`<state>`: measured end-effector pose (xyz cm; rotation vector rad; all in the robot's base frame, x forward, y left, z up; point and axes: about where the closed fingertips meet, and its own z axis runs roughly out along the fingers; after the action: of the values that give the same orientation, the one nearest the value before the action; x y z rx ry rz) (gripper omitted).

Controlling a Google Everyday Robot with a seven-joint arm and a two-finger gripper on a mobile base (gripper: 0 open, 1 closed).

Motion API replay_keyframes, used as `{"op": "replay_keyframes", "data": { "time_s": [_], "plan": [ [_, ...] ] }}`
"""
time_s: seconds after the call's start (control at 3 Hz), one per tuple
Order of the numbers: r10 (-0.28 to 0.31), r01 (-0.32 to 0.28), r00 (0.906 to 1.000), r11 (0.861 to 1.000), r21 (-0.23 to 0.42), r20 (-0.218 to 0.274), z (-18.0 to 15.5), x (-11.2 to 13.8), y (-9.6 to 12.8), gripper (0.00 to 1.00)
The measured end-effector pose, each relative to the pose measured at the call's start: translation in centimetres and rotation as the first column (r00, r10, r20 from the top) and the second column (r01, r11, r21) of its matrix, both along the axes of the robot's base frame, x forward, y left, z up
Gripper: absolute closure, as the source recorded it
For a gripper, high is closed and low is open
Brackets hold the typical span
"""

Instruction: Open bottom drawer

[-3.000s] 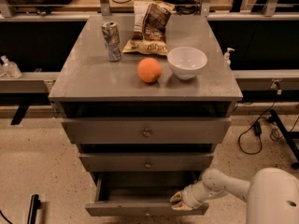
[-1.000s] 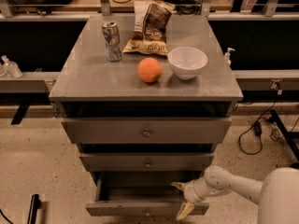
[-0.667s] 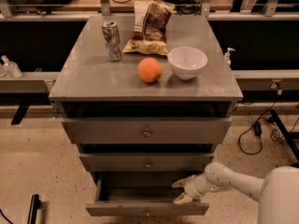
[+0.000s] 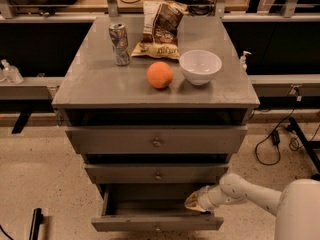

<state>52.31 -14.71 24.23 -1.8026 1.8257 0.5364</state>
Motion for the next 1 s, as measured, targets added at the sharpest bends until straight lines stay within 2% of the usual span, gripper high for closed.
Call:
{"op": "replay_keyframes", "data": {
  "time_s": [0.33, 1.0],
  "plan": [
    [0.000, 0.000, 1.0000, 1.000, -0.013, -0.001, -0.8, -0.2, 0.5, 1.00],
    [-0.005, 0.007, 0.9974, 1.000, -0.019, 0.072, -5.1, 1.3, 2.7, 1.00]
  ]
}}
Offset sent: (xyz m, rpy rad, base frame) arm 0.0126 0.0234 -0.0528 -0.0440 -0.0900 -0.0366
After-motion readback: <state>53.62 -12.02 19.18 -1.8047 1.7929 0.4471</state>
